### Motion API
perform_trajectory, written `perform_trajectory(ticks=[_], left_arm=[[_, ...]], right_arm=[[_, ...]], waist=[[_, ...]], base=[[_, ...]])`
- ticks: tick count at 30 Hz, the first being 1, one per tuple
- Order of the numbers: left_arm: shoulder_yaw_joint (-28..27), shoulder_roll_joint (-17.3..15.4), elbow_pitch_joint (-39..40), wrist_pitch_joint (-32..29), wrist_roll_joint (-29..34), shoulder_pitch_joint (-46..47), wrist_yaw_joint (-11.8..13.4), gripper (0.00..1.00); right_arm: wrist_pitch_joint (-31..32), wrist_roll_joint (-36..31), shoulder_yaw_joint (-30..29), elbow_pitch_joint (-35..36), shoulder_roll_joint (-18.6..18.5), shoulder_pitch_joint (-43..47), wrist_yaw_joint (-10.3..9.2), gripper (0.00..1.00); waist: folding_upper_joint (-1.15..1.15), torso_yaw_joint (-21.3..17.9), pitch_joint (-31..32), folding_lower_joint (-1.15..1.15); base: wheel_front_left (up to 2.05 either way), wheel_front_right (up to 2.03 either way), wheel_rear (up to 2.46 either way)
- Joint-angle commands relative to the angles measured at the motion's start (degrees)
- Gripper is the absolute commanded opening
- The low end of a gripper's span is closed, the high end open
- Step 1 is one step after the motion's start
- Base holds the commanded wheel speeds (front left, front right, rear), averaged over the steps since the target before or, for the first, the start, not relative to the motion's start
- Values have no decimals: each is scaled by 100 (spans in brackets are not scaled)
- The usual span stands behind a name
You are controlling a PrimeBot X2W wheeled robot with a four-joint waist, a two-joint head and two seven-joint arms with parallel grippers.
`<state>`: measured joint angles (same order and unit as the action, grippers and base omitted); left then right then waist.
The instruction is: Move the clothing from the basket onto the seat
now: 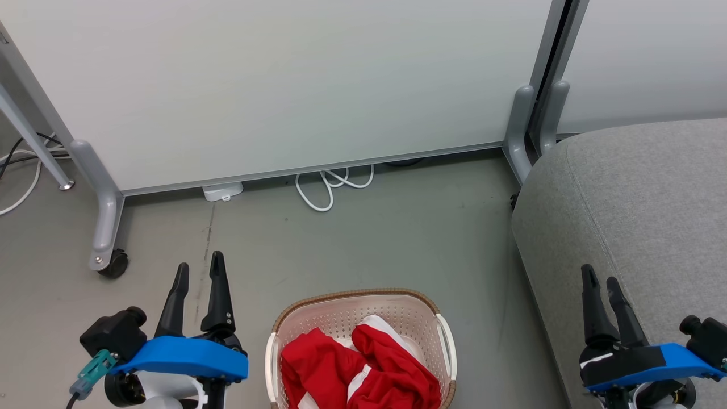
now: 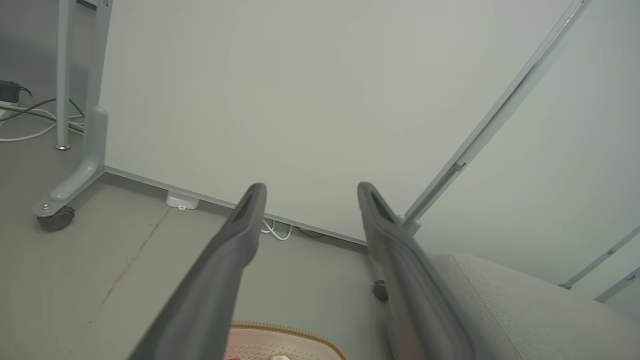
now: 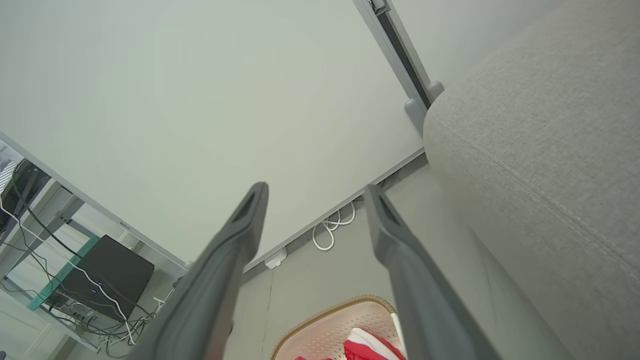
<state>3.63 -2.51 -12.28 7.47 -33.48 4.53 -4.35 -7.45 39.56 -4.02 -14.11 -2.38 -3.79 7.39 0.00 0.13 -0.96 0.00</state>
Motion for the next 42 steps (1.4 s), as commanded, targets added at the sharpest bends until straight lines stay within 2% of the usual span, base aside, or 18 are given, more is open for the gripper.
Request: perform_trajectory(ticks=[1, 21, 42], left_arm=[[27, -38, 81, 55, 152, 129, 15, 100], [196, -48, -102, 341, 1295, 165, -4, 100], [229, -44, -563, 595, 1913, 248, 33, 100]], right_arm=[[-57, -153, 11, 65, -46, -44, 10, 100], [-341, -1309, 69, -15, -55, -51, 12, 100], [-436, -2472, 28, 32, -61, -2, 14, 100]], waist=[[0, 1, -1, 0], [0, 25, -16, 0], [0, 48, -32, 0]], base=[[0, 0, 0], [0, 0, 0], [0, 0, 0]])
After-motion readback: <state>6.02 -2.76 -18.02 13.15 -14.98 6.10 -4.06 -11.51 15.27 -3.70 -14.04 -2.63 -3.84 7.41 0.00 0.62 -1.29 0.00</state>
